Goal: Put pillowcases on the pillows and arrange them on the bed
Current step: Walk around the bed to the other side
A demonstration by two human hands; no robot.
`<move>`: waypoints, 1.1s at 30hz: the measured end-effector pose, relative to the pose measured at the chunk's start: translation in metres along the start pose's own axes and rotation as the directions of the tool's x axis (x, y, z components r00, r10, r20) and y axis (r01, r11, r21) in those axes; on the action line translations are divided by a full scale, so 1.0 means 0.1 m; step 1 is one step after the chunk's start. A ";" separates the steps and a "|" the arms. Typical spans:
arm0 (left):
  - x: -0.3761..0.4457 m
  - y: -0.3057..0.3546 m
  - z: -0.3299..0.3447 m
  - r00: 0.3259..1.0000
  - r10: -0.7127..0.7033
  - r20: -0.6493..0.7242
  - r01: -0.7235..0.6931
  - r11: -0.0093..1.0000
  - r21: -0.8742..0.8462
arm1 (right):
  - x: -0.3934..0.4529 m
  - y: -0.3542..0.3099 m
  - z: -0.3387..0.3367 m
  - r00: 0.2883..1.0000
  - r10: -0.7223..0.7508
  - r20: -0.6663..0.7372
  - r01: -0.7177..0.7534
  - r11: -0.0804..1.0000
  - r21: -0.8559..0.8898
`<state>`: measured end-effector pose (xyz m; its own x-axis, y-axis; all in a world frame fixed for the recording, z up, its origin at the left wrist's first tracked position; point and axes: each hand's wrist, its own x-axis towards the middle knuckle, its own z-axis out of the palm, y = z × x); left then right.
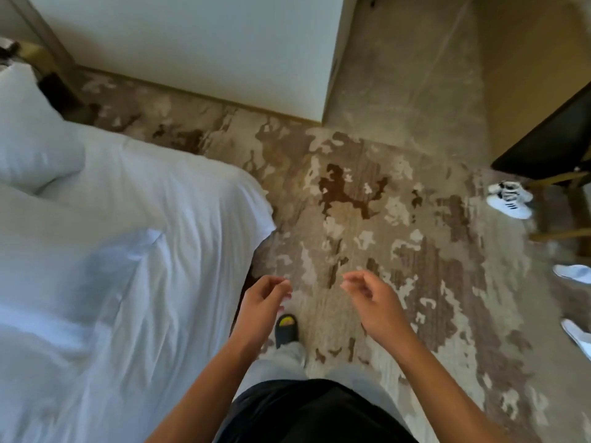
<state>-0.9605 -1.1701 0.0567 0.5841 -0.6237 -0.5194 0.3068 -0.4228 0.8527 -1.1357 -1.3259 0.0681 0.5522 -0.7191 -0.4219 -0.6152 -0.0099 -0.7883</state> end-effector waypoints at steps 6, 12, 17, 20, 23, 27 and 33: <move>1.53 1.23 0.50 0.990 0.084 0.110 -0.091 0.994 0.054 | 1.35 -0.21 -0.69 0.994 0.070 -0.081 -0.069 0.997 0.021; 3.01 1.97 0.80 0.996 0.087 0.002 -0.087 0.994 0.068 | 3.24 -0.52 -1.11 0.998 0.060 0.007 -0.059 0.998 -0.006; 3.77 2.49 0.74 0.963 -0.067 -0.262 0.049 0.996 -0.072 | 4.75 -1.40 -1.19 0.975 -0.004 0.224 0.018 0.998 -0.059; 4.10 2.71 0.56 0.899 -0.153 -0.410 0.093 0.983 -0.161 | 5.59 -2.11 -1.06 0.926 -0.077 0.371 0.126 0.986 -0.109; 4.45 2.88 0.30 0.817 -0.219 -0.534 0.079 0.959 -0.273 | 6.38 -2.84 -0.78 0.861 -0.164 0.481 0.258 0.957 -0.136; 5.14 3.10 -0.17 0.740 -0.282 -0.611 0.036 0.923 -0.383 | 7.34 -3.65 -0.26 0.795 -0.237 0.559 0.376 0.915 -0.146; 6.47 3.70 -1.09 0.744 -0.249 -0.620 -0.020 0.920 -0.392 | 8.45 -4.51 0.40 0.739 -0.215 0.639 0.451 0.862 -0.231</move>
<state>-0.3874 -1.6580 0.0422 0.8243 0.0492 -0.5640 0.5655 -0.1187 0.8162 -0.3692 -1.9015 0.0497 0.8998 -0.0849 -0.4279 -0.4110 -0.4938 -0.7663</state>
